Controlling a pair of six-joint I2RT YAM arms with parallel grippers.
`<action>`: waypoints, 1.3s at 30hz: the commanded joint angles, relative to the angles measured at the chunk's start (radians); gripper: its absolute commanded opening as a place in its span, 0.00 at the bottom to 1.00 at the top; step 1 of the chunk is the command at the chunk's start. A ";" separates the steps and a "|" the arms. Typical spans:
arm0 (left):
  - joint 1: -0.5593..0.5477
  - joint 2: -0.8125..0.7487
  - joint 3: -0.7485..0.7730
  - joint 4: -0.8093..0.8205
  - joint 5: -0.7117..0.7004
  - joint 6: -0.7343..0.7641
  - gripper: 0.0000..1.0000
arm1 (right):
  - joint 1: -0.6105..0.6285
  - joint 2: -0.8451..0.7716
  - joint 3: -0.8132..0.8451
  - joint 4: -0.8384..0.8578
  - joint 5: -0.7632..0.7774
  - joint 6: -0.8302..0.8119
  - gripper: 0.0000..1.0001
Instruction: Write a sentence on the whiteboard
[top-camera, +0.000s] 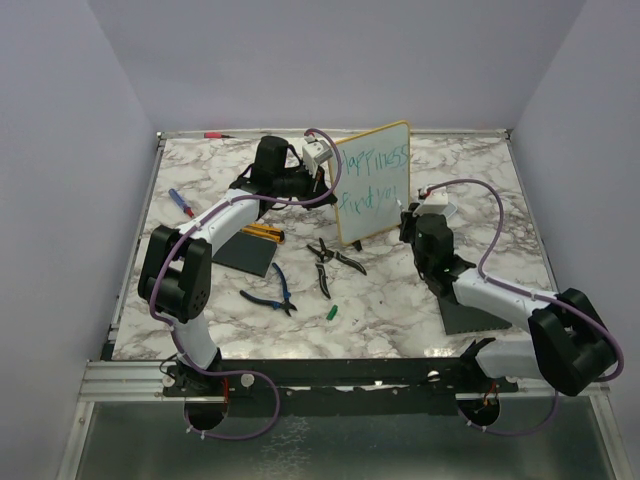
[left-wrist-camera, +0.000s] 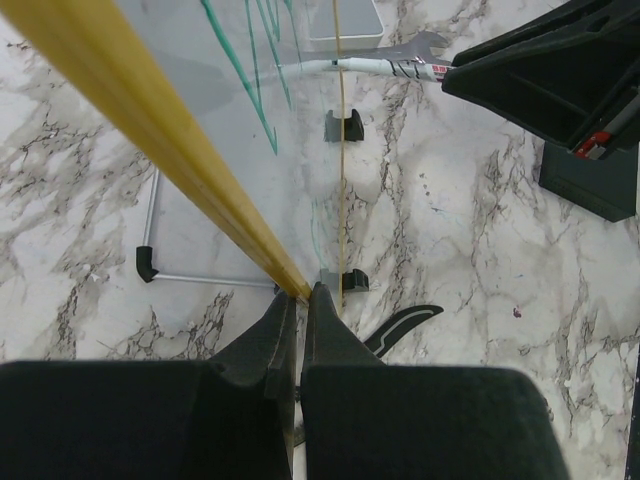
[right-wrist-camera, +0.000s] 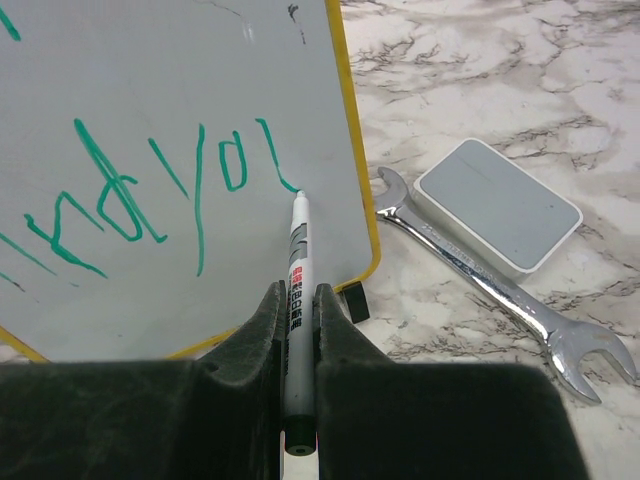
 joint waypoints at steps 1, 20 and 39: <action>-0.005 -0.013 -0.013 -0.020 -0.013 0.049 0.00 | -0.015 0.034 0.050 0.007 0.041 -0.021 0.01; -0.005 -0.013 -0.012 -0.021 -0.011 0.048 0.00 | -0.026 0.037 0.115 0.024 0.016 -0.068 0.01; -0.005 -0.010 -0.012 -0.021 -0.011 0.049 0.00 | -0.027 0.067 0.034 -0.025 -0.024 0.027 0.01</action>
